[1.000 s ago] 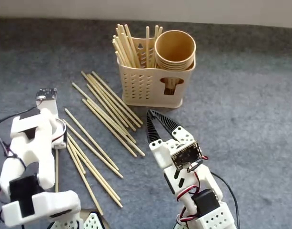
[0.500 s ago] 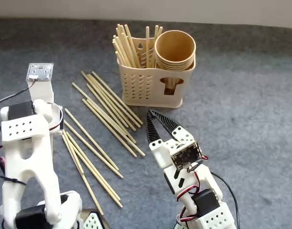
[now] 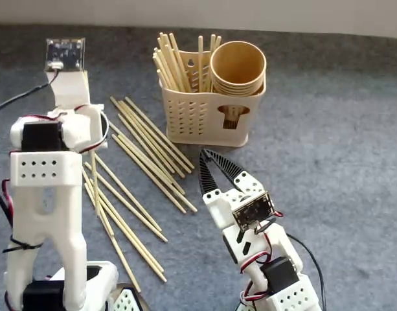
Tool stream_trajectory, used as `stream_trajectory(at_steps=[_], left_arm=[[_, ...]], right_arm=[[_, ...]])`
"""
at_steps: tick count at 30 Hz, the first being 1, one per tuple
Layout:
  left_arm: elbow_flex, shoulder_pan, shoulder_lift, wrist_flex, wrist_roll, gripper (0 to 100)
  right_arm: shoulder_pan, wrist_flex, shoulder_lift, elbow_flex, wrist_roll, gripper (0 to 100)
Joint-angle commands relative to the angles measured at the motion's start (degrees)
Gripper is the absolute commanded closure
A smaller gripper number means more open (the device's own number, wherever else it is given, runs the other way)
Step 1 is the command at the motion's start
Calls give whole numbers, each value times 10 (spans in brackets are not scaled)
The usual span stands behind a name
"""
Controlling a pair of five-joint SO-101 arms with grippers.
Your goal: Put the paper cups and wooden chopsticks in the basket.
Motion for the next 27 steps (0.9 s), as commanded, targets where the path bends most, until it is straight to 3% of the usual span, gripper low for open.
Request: stream_trajectory(at_steps=[1, 4, 9, 27], left_arm=[[-94, 53, -20, 0, 34, 994], [-144, 80, -19, -8, 35, 994], [-204, 112, -18, -97, 42, 994], [-172, 214, -15, -428, 42, 994]], right_arm=[[-2, 2, -7, 58, 5, 992], [-2, 2, -7, 58, 5, 992], [-2, 2, -7, 58, 5, 992], [-5, 2, -7, 58, 5, 992]])
